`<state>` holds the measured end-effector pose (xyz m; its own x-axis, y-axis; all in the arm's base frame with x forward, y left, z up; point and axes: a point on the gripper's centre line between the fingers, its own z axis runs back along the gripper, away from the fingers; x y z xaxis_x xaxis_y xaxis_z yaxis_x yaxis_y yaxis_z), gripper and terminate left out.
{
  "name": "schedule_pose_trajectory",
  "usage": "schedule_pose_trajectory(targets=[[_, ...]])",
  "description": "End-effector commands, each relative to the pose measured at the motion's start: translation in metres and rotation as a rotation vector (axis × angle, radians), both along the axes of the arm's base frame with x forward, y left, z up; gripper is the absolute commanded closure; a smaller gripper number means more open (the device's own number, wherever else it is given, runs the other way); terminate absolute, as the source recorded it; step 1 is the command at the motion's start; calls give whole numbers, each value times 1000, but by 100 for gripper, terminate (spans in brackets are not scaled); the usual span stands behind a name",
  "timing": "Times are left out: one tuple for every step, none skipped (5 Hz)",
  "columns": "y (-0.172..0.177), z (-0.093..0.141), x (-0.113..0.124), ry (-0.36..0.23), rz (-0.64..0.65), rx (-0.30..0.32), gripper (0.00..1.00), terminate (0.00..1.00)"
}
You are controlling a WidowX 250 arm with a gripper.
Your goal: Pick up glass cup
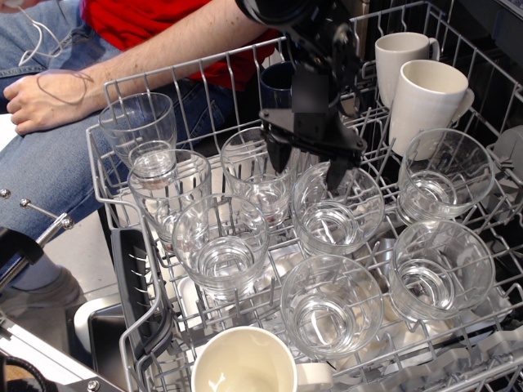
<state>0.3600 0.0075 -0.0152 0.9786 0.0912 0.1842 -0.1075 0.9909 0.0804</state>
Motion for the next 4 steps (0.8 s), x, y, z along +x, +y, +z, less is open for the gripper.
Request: schedule_pose_trajectory(targets=[[3,-1,22,-25,31,-4,0,0],[4,-12,25,-33,50,6,0,0],[3,-22,29,-41,63,19,0,0],[5,-27,31,-35,75,25,100,0]])
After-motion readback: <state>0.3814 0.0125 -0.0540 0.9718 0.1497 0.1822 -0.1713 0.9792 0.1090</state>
